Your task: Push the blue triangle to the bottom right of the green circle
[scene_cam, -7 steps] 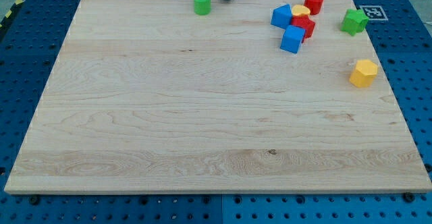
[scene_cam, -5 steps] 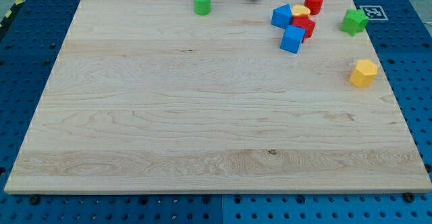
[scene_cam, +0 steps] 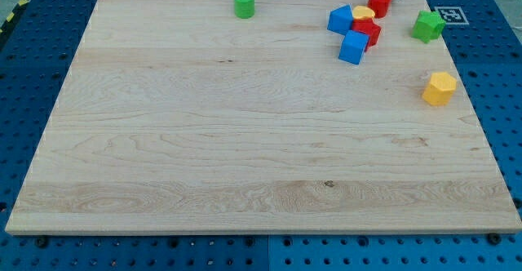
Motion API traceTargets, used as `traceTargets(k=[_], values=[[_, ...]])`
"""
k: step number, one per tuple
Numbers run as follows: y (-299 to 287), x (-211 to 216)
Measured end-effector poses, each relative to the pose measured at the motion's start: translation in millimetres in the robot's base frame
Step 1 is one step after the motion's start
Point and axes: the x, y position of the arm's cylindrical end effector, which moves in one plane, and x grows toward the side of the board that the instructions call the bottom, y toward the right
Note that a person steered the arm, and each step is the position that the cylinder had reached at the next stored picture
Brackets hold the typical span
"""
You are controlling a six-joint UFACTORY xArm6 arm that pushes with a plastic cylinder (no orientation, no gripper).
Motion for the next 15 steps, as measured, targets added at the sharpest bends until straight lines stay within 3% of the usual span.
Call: traceTargets(k=[1, 3, 6, 9, 11, 13, 15], values=[[-29, 0], [-33, 4], [-33, 76], [-84, 72], [-87, 70], [-113, 96], [-115, 87]])
